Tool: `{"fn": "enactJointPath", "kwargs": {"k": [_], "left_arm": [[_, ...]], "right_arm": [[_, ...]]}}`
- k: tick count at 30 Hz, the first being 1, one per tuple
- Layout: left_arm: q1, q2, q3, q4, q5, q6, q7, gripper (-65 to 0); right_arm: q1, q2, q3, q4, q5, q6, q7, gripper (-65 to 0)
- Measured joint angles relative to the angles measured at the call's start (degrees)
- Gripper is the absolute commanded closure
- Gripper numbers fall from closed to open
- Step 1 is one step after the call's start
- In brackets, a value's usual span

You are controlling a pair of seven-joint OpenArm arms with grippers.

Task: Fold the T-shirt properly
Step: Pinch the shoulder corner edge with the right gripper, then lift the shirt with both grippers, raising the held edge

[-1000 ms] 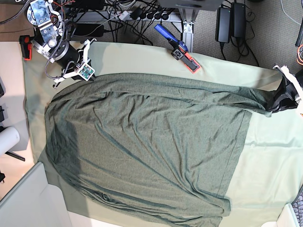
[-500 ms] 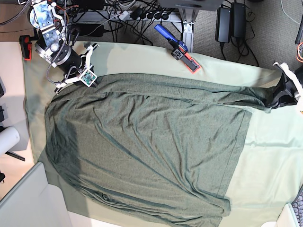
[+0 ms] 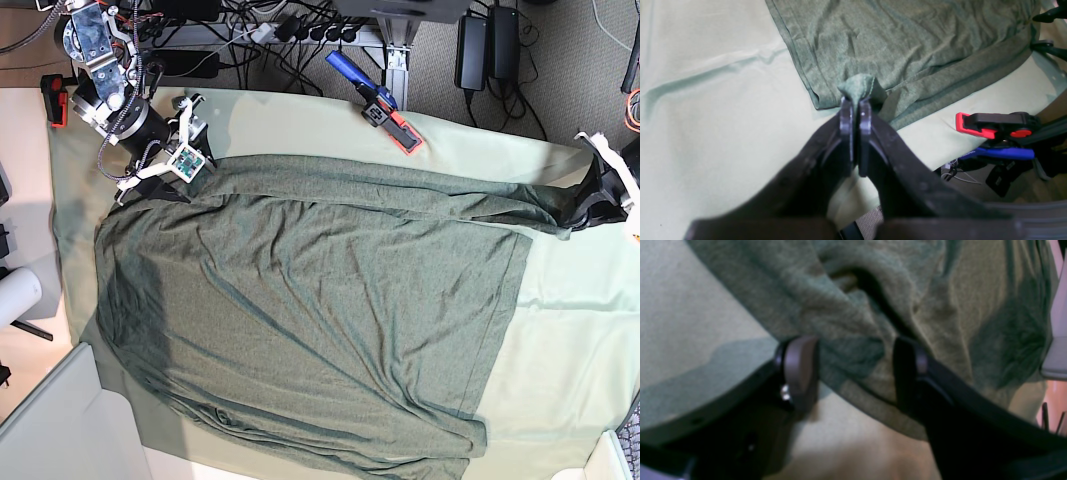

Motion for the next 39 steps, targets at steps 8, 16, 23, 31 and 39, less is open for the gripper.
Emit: {"fn": "enactJointPath", "kwargs": {"k": [8,16,23,31,39], "left_arm": [[-0.02,0.0,0.0,0.0,-0.11,0.0,0.0,0.0],[-0.02,0.0,0.0,0.0,-0.13,0.0,0.0,0.0],[0.0,0.02,-1.01,0.24,-1.86,-0.02,0.28,0.0],[-0.02,0.0,-3.41,3.87,-10.82,0.07,6.4,0.0],[-5.6,0.0,-3.41,4.66,-5.16,0.07,3.63,0.0]], "right_arm": [[0.31,0.0,0.07,-2.6,0.22,-0.11,2.1,-21.5],[0.28,-0.02,0.04,-2.97,1.81,0.0,0.83,0.0],[-0.02,-0.04,0.44,-2.38,6.14,0.04,0.09,0.0],[-0.02,0.09,5.35,-0.7,10.95,0.09,-0.15,0.0],[1.64,0.0,8.9,-0.72,12.13,0.31,-0.39,0.0]]}}
